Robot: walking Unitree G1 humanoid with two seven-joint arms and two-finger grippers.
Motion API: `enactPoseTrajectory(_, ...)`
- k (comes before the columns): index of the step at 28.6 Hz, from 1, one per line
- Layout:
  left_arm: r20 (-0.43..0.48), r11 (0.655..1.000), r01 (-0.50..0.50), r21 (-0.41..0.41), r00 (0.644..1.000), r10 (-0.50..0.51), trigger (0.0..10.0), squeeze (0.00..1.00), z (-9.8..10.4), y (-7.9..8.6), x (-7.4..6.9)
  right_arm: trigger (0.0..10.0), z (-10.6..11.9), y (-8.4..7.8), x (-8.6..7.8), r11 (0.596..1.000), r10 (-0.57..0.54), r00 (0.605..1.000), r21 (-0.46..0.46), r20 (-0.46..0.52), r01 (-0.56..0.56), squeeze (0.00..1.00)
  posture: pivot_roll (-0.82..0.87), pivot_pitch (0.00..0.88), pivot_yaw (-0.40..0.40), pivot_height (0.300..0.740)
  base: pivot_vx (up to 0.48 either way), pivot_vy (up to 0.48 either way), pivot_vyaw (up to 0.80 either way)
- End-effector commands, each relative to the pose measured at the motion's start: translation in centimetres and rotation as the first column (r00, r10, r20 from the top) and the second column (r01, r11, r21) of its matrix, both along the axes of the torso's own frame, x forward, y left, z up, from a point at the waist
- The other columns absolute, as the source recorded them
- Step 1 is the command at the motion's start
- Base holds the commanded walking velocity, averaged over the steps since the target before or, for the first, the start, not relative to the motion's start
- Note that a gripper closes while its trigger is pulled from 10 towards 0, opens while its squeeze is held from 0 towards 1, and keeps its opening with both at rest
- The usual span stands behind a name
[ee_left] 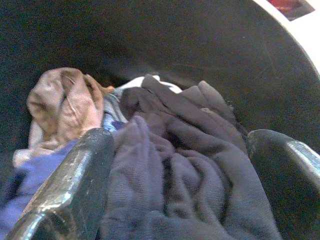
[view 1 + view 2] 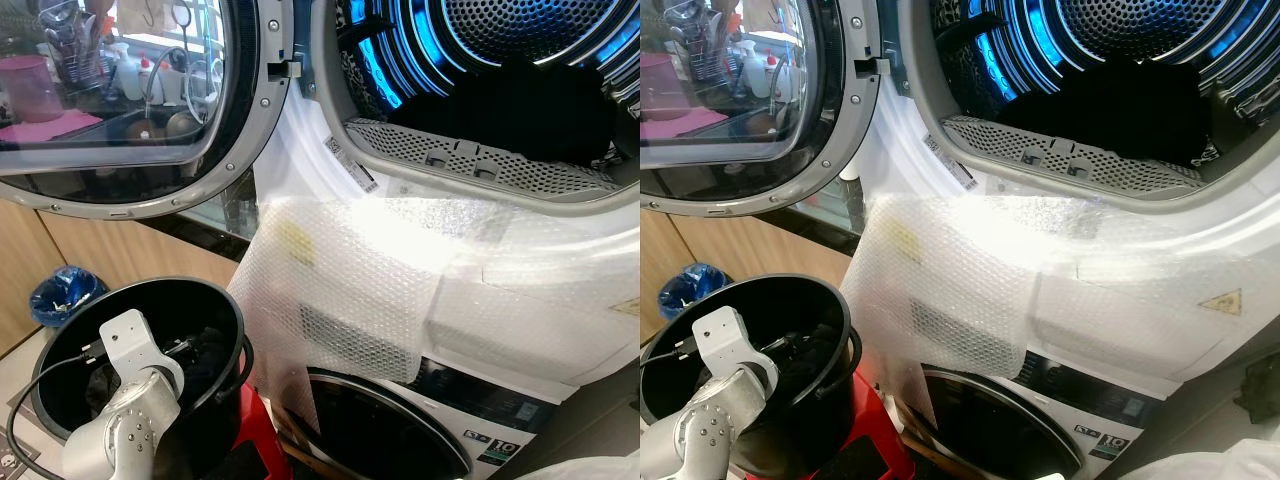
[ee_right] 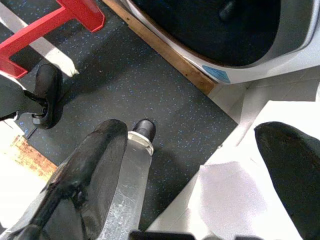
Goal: Clothes washing
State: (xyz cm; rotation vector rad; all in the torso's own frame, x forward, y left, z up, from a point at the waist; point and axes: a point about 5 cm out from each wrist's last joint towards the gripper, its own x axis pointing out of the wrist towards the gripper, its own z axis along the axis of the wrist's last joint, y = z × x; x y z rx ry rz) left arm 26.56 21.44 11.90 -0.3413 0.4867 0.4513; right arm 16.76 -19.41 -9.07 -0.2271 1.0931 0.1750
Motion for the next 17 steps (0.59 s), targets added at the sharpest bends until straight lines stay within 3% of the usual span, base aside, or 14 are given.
enactPoseTrajectory(1, -0.032, 0.994, 0.075, 0.076, 0.997, -0.073, 10.0, 0.00, 0.1, 0.3, -0.4, 10.0, 0.0, 0.1, 0.0, 1.000, 0.030, 0.999, -0.006, -0.018, -0.030, 0.00, 0.00, 0.000, -0.037, 0.740, 0.000, 0.000, 0.00)
enactPoseTrajectory(4, -0.074, 0.976, 0.117, 0.183, 0.992, -0.105, 10.0, 0.00, -0.3, 1.7, -1.0, 10.0, 0.1, 0.4, 0.3, 0.999, 0.046, 0.999, -0.002, -0.016, -0.046, 0.00, 0.01, 0.000, -0.037, 0.740, 0.000, 0.000, 0.00)
enactPoseTrajectory(6, -0.090, 0.964, 0.167, 0.208, 0.984, -0.151, 10.0, 0.00, -0.7, 1.8, -1.1, 10.0, 0.1, 0.4, 0.4, 0.999, 0.050, 0.999, -0.001, -0.014, -0.050, 0.00, 0.01, 0.000, -0.038, 0.740, 0.000, 0.000, 0.00)
enactPoseTrajectory(7, -0.069, 0.951, 0.240, 0.196, 0.971, -0.231, 10.0, 0.00, -0.8, 1.1, -0.9, 10.0, 0.1, 0.4, 0.4, 0.998, 0.061, 0.998, -0.005, -0.014, -0.061, 0.00, 0.01, 0.000, -0.044, 0.740, 0.000, 0.000, 0.00)
enactPoseTrajectory(9, -0.009, 0.945, 0.248, 0.214, 0.968, -0.252, 10.0, 0.00, -0.3, 0.6, -0.2, 10.0, 0.1, 0.2, 0.3, 0.997, 0.075, 0.997, -0.012, -0.018, -0.075, 0.00, 0.01, 0.000, -0.049, 0.740, 0.000, 0.000, 0.00)
enactPoseTrajectory(10, 0.001, 0.949, 0.244, 0.198, 0.969, -0.249, 10.0, 0.00, -0.2, 0.5, 0.0, 10.0, 0.1, 0.2, 0.2, 0.997, 0.079, 0.997, -0.016, -0.019, -0.079, 0.00, 0.01, 0.000, -0.049, 0.740, 0.000, 0.000, 0.00)
enactPoseTrajectory(11, 0.021, 0.967, 0.225, 0.118, 0.973, -0.229, 10.0, 0.00, -0.3, 0.1, 0.2, 10.0, 0.1, 0.1, 0.2, 0.996, 0.081, 0.996, -0.020, -0.020, -0.082, 0.00, 0.01, 0.000, -0.051, 0.740, 0.000, 0.000, 0.00)
enactPoseTrajectory(13, 0.048, 0.971, 0.238, 0.030, 0.970, -0.240, 10.0, 0.00, -0.2, -0.4, 0.4, 10.0, 0.1, 0.1, 0.2, 0.996, 0.083, 0.996, -0.021, -0.020, -0.084, 0.00, 0.01, 0.000, -0.053, 0.740, 0.000, 0.000, 0.00)
enactPoseTrajectory(15, 0.047, 0.958, 0.278, 0.065, 0.958, -0.281, 10.0, 0.00, 0.0, -0.5, 0.4, 10.0, 0.1, 0.1, 0.2, 0.996, 0.083, 0.996, -0.021, -0.021, -0.083, 0.00, 0.01, 0.000, -0.052, 0.740, 0.000, 0.000, 0.00)
enactPoseTrajectory(16, 0.031, 0.906, 0.387, 0.173, 0.917, -0.398, 10.0, 0.00, 0.5, -0.6, 0.3, 10.0, 0.1, 0.1, 0.2, 0.996, 0.085, 0.996, -0.021, -0.021, -0.085, 0.00, 0.02, 0.000, -0.052, 0.740, 0.000, 0.000, 0.00)
enactPoseTrajectory(17, 0.023, 0.881, 0.425, 0.205, 0.898, -0.439, 10.0, 0.00, 0.7, -0.7, 0.2, 10.0, 0.1, 0.1, 0.2, 0.996, 0.086, 0.996, -0.020, -0.021, -0.086, 0.00, 0.02, 0.000, -0.052, 0.740, 0.000, 0.000, 0.00)
